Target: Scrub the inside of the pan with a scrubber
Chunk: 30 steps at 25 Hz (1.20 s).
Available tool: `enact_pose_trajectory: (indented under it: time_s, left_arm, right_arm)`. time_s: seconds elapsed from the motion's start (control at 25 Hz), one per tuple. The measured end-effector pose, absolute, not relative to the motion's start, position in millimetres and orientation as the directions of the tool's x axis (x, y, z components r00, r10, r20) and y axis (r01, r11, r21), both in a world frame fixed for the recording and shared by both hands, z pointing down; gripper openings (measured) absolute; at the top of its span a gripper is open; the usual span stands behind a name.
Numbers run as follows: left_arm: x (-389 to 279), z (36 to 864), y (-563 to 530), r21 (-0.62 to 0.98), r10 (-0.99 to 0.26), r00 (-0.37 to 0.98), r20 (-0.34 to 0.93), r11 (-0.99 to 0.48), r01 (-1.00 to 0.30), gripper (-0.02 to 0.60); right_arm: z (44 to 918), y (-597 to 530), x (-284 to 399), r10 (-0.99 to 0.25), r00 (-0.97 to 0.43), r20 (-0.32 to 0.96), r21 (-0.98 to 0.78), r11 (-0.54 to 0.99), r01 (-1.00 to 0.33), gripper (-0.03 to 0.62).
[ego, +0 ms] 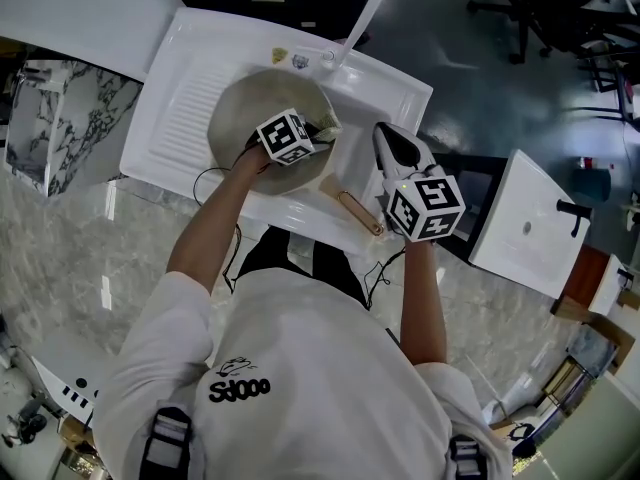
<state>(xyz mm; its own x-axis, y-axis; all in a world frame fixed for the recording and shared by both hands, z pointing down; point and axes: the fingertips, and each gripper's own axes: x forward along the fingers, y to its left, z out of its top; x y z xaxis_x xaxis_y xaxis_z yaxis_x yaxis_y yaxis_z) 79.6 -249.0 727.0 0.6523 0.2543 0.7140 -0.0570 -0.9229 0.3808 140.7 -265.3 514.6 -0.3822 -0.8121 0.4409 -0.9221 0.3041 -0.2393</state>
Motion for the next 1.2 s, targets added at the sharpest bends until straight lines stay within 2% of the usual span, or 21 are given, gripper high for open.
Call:
enact_pose_trajectory:
  time_s: [0.24, 0.4, 0.8, 0.96, 1.2]
  left_arm:
    - [68, 726, -224, 0.507, 0.389, 0.626, 0.675, -0.862, -0.011, 0.072]
    - [59, 724, -210, 0.535, 0.449, 0.596, 0.666, -0.844, 0.038, 0.071]
    - [29, 719, -175, 0.706, 0.664, 0.472, 0.580, -0.698, 0.115, 0.071]
    - [10, 722, -165, 0.775, 0.738, 0.381, 0.558, -0.627, 0.079, 0.067]
    - [-36, 724, -154, 0.806, 0.804, 0.143, 0.577, -0.589, 0.057, 0.066]
  right_arm:
    - [512, -261, 137, -0.813, -0.386, 0.436, -0.240, 0.308, -0.921, 0.009]
    - [510, -260, 135, -0.813, -0.392, 0.430, -0.240, 0.315, -0.918, 0.009]
    - [507, -258, 124, -0.806, -0.411, 0.426, -0.237, 0.339, -0.910, 0.009]
    - [505, -260, 122, -0.806, -0.420, 0.417, -0.249, 0.343, -0.906, 0.009]
    - [502, -270, 118, -0.802, -0.446, 0.397, -0.280, 0.357, -0.891, 0.009]
